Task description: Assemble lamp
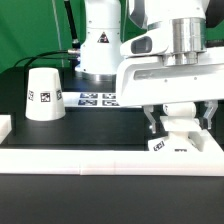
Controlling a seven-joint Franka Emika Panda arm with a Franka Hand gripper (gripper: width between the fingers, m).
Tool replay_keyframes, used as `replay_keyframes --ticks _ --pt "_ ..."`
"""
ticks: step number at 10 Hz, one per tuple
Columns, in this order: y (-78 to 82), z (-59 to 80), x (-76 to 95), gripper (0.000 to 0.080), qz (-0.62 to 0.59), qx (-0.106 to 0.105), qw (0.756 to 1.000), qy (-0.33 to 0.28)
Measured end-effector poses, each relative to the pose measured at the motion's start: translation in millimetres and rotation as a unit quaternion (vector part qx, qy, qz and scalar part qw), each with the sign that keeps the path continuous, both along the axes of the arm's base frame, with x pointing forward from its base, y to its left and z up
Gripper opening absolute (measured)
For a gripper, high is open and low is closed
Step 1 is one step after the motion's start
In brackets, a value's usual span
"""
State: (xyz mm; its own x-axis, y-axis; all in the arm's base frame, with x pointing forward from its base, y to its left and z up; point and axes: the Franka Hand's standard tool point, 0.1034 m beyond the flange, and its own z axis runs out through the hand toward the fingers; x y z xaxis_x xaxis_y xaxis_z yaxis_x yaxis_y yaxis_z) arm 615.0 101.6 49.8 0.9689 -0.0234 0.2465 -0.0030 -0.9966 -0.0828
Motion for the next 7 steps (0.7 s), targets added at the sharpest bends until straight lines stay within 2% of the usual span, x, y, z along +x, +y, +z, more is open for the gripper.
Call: replay_keyframes --ticks 2,4,7 --pt "-0.9 2.6 -13.7 0.0697 0.002 -0.001 1.0 0.006" --pt "-2.7 5.1 -22.9 0.0699 0.003 -0.003 1.0 0.01" --pt "-1.8 23.3 -44.6 0.0699 -0.001 -0.001 1.0 0.024"
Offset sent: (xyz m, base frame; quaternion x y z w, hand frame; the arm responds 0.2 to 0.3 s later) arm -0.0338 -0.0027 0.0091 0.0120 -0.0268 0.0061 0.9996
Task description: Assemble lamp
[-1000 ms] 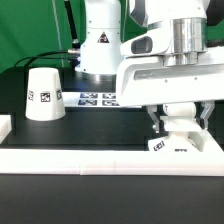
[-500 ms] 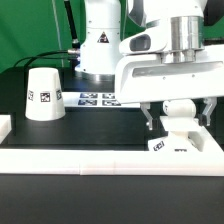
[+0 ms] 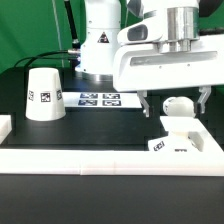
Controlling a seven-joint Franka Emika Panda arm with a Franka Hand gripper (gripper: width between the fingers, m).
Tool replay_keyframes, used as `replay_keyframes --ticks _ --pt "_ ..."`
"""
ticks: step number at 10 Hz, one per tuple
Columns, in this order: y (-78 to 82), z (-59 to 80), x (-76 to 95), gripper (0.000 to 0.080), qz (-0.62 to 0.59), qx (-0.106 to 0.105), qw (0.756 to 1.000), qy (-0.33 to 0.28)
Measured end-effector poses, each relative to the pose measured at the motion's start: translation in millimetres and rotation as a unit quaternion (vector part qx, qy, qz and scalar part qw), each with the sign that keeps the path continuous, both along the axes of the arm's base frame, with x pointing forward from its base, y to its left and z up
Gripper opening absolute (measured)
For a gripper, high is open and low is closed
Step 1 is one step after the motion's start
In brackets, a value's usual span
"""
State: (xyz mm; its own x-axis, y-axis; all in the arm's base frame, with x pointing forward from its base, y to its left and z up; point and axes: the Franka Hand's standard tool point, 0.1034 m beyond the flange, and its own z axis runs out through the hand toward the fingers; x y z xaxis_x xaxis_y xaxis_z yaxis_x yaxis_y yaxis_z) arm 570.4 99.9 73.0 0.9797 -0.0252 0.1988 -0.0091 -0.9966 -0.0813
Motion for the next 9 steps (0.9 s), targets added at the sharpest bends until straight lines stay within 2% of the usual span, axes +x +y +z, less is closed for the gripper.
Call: replay_keyframes --ticks 1,5,7,9 --pt "-0.9 4.1 -1.3 0.0699 -0.007 0.004 1.0 0.003" --pt "1.5 1.6 -3.5 0.0699 -0.01 0.005 1.0 0.0" --pt "16.6 -1.2 -28.8 0.0699 -0.009 0.006 1.0 0.001" --pt "24.8 -2.2 -39.6 0.0699 -0.003 0.007 1.0 0.006"
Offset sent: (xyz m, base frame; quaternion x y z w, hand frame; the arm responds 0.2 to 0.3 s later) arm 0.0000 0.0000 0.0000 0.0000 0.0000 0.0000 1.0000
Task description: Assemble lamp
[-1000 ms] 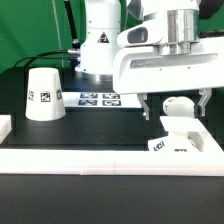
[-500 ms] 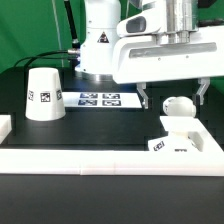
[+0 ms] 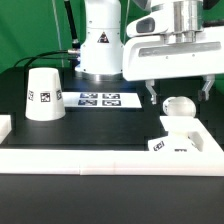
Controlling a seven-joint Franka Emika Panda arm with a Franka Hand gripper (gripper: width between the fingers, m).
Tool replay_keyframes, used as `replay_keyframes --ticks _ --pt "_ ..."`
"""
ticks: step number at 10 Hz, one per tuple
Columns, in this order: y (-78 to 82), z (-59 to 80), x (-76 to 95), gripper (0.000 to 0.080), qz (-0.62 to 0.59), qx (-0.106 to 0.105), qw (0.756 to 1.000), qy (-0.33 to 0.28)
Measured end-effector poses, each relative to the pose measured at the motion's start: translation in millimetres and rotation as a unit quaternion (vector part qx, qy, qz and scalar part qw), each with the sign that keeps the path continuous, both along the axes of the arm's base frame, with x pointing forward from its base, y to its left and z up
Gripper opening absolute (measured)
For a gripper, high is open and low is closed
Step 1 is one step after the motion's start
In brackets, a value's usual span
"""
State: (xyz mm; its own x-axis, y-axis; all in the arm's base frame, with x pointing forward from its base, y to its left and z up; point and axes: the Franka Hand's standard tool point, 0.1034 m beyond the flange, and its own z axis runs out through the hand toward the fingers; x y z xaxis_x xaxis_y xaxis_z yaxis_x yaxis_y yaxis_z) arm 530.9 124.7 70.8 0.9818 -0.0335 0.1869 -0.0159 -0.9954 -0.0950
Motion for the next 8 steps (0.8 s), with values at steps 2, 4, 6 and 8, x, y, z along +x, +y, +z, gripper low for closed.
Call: replay_keyframes --ticks 2,4,6,8 --pt "11.8 -2.6 -7.2 0.0699 0.001 0.002 1.0 0.005" --pt "9.9 -2.4 -6.2 0.0699 0.003 0.001 1.0 0.004" --pt "11.2 -3.7 -8.0 0.0699 0.005 0.001 1.0 0.003" --pt "23.8 -11.7 -26.3 0.0699 0.021 0.0 1.0 0.005"
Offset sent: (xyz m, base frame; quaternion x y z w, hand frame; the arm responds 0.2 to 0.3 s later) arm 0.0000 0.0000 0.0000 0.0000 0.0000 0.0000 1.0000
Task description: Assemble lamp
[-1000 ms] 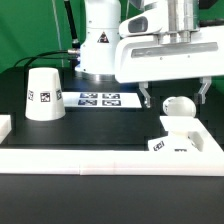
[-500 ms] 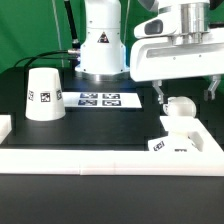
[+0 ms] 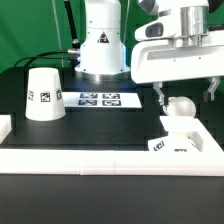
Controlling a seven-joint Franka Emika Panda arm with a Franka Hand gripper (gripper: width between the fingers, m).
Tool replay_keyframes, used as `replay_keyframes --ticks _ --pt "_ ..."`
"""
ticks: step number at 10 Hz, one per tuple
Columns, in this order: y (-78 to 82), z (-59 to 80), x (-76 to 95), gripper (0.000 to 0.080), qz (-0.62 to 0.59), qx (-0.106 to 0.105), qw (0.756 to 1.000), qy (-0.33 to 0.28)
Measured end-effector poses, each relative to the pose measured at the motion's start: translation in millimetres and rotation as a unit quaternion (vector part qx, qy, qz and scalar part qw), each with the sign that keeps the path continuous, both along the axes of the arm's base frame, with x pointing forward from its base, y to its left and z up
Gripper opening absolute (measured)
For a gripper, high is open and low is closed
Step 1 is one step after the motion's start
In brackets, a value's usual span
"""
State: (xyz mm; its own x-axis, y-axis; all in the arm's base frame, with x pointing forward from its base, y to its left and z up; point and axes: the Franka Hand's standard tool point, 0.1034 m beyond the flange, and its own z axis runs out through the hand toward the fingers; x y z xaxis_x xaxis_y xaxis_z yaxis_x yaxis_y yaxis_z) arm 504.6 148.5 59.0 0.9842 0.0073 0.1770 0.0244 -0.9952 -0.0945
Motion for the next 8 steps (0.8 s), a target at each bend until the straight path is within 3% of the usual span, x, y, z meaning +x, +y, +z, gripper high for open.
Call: replay_keyframes --ticks 3,6,8 --pt "5.2 -7.5 -15.5 0.0699 0.01 -0.002 1.0 0.003" --pt "4.8 -8.0 -15.1 0.0699 0.011 -0.004 1.0 0.011" --pt "2.1 -10.2 -21.0 0.0699 0.019 -0.012 0.996 0.09"
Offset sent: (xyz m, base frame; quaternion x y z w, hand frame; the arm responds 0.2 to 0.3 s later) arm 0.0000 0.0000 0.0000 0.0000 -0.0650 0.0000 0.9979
